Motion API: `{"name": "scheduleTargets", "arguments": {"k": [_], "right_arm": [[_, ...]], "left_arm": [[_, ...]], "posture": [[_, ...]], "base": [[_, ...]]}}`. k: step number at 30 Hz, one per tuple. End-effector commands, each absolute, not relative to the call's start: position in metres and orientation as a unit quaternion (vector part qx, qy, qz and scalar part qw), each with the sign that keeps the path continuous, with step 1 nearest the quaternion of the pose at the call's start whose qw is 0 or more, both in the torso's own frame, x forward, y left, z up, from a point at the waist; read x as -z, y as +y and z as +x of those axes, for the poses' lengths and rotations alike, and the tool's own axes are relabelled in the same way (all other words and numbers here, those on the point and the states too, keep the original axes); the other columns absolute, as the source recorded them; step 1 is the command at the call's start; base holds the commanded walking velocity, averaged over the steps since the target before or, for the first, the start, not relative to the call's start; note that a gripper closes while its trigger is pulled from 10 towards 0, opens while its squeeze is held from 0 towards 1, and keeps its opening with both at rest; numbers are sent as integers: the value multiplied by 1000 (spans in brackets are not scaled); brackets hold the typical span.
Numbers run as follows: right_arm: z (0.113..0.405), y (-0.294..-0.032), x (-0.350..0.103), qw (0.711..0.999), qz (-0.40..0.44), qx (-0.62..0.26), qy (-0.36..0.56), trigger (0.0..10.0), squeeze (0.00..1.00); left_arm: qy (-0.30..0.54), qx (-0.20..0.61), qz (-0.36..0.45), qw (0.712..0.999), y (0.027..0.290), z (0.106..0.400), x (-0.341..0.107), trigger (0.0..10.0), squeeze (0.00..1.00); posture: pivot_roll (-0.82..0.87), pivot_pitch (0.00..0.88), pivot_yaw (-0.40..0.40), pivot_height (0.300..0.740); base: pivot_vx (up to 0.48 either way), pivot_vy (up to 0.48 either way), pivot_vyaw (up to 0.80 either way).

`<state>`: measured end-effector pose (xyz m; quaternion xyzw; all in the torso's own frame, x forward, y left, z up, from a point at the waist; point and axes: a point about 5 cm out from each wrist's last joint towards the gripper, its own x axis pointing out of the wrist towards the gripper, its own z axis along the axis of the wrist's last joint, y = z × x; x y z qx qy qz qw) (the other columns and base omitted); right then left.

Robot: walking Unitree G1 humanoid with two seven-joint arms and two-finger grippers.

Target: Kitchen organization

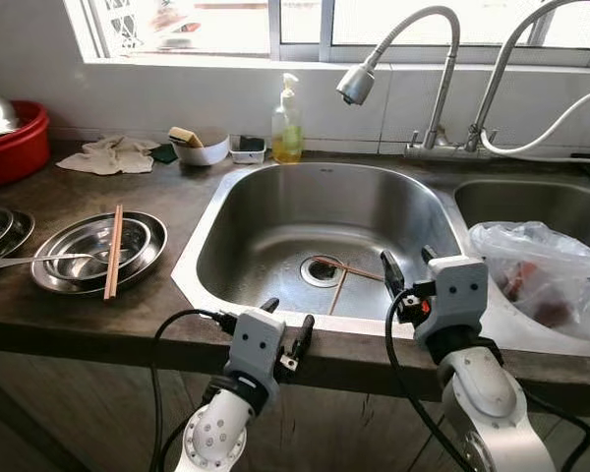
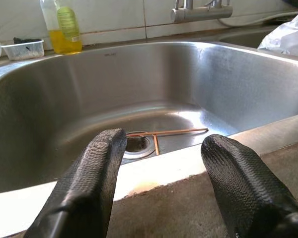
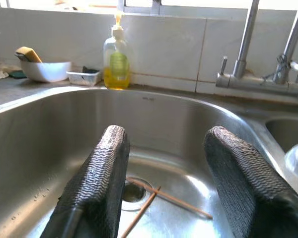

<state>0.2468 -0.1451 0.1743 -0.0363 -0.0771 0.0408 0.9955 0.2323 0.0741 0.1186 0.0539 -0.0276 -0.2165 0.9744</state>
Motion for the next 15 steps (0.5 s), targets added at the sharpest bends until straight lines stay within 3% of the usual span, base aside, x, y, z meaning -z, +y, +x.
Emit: {"name": "scheduleTargets", "arguments": {"k": [1, 15], "right_arm": [[244, -144, -179, 995, -33, -37, -91, 10000, 0], [229, -139, -165, 997, 2, -51, -60, 10000, 0]], "left_arm": [[-35, 217, 55, 974, 74, 231, -121, 10000, 0], [-34, 222, 61, 973, 76, 228, -120, 10000, 0]], "posture": [[-50, 0, -1, 740], [-51, 0, -1, 740]], "base": [[0, 0, 0], [-282, 0, 0]]}}
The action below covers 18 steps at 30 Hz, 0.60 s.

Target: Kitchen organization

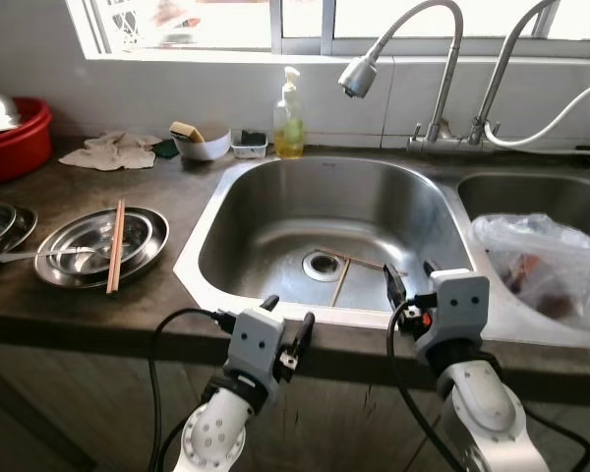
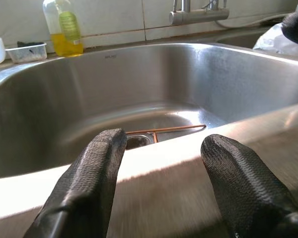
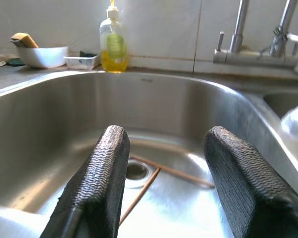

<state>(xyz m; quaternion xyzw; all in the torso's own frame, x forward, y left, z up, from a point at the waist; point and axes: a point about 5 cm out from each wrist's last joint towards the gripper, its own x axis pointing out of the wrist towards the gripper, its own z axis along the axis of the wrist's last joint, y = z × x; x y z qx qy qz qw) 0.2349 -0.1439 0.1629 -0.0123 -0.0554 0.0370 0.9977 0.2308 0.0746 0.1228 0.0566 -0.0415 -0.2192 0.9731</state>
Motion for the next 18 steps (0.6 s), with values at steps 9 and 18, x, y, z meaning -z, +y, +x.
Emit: {"name": "scheduleTargets", "arguments": {"k": [9, 18], "right_arm": [[220, -130, -156, 997, 7, -64, -41, 10000, 0], [218, -129, -153, 997, 7, -70, -34, 10000, 0]], "left_arm": [[-33, 224, 61, 972, 76, 226, -120, 10000, 0], [-27, 221, 67, 973, 79, 223, -118, 10000, 0]], "posture": [[-50, 0, 2, 740], [-43, 0, 0, 740]], "base": [[-298, 0, 0], [-296, 0, 0]]}}
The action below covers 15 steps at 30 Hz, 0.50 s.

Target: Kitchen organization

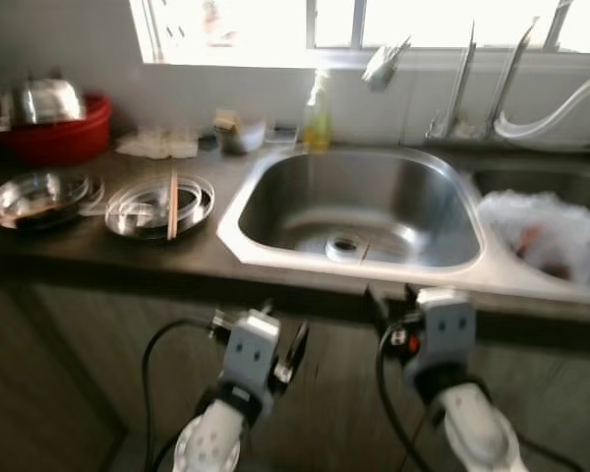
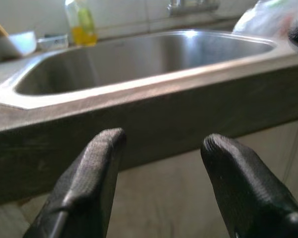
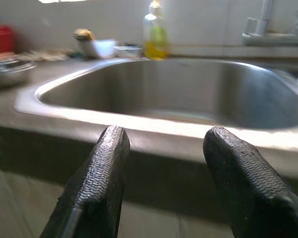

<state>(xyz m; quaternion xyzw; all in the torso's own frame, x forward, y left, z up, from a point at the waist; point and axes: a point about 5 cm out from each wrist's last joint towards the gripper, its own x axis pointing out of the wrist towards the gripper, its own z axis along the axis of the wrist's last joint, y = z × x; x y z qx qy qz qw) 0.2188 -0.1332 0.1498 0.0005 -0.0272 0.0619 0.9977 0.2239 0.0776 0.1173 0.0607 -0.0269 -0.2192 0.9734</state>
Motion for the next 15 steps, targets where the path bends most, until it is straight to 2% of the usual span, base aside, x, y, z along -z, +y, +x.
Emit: {"name": "scheduleTargets", "arguments": {"k": [1, 15], "right_arm": [[217, -128, -153, 997, 7, -71, -34, 10000, 0], [214, -123, -146, 996, 14, -88, -22, 10000, 0]], "left_arm": [[-27, 222, 68, 972, 79, 223, -119, 10000, 0], [-16, 222, 73, 972, 78, 216, -114, 10000, 0]], "posture": [[-43, 0, 0, 740], [-42, 0, 4, 740]], "base": [[-296, 0, 0], [-304, 0, 0]]}}
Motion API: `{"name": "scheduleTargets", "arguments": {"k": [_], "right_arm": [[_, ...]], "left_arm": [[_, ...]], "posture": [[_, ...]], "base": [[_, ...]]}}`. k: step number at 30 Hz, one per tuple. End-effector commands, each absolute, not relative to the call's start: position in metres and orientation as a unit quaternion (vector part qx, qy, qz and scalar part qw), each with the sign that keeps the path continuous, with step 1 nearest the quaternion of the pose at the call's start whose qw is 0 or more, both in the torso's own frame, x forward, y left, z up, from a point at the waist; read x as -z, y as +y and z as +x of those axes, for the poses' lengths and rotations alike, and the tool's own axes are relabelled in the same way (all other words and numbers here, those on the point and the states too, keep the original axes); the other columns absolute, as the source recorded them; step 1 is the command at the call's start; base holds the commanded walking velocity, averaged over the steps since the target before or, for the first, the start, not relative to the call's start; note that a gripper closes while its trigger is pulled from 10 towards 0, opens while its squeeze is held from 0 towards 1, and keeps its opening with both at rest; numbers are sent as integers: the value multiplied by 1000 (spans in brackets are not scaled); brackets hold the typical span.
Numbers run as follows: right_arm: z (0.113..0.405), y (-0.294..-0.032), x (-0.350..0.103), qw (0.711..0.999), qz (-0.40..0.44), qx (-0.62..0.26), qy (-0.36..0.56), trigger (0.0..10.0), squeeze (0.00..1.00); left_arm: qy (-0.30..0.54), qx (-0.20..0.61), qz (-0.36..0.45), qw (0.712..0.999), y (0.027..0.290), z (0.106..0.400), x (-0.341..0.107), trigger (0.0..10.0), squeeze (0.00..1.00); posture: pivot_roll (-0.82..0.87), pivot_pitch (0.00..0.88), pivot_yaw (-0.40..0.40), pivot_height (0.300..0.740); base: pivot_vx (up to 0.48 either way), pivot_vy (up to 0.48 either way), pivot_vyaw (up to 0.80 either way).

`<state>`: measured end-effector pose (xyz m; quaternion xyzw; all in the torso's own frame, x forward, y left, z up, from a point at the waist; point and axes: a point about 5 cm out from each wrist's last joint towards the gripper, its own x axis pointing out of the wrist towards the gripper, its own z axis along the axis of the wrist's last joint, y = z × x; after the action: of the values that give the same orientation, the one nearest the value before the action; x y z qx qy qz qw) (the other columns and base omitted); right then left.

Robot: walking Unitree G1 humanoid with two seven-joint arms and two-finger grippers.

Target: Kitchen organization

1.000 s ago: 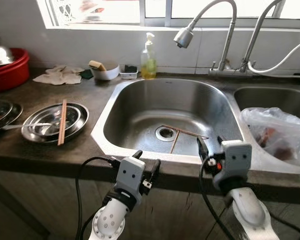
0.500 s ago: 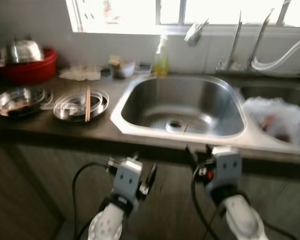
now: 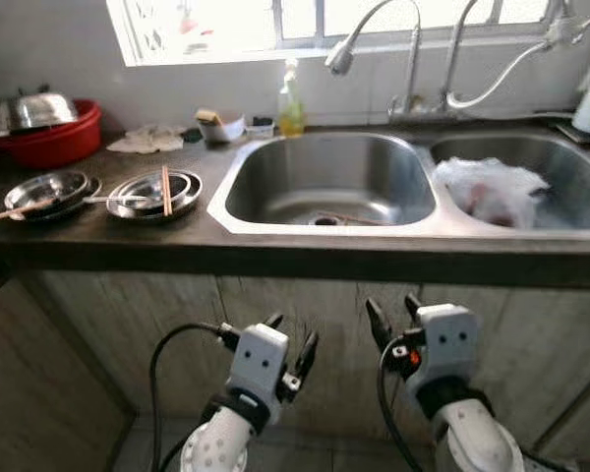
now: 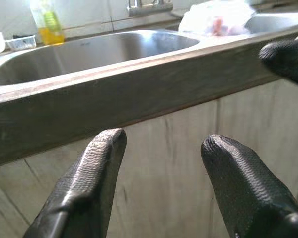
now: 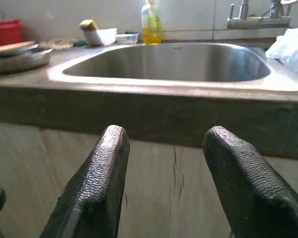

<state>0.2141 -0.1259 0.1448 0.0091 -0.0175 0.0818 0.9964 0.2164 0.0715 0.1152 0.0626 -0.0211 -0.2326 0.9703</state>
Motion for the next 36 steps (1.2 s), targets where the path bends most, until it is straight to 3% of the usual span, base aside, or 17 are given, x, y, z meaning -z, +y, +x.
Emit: {"name": "scheduleTargets", "arguments": {"k": [1, 20, 36], "right_arm": [[214, -123, -146, 996, 14, -86, -21, 10000, 0], [216, -123, -143, 997, 11, -81, -14, 10000, 0], [217, -123, -139, 997, 2, -82, -8, 10000, 0]], "left_arm": [[-14, 221, 72, 973, 78, 216, -113, 10000, 0], [-9, 223, 75, 972, 77, 217, -112, 10000, 0], [-7, 223, 69, 972, 76, 217, -113, 10000, 0]], "posture": [[-41, 0, 3, 740], [-41, 0, 5, 740], [-41, 0, 3, 740]], "base": [[-326, 0, 0], [-306, 0, 0], [0, 0, 0]]}}
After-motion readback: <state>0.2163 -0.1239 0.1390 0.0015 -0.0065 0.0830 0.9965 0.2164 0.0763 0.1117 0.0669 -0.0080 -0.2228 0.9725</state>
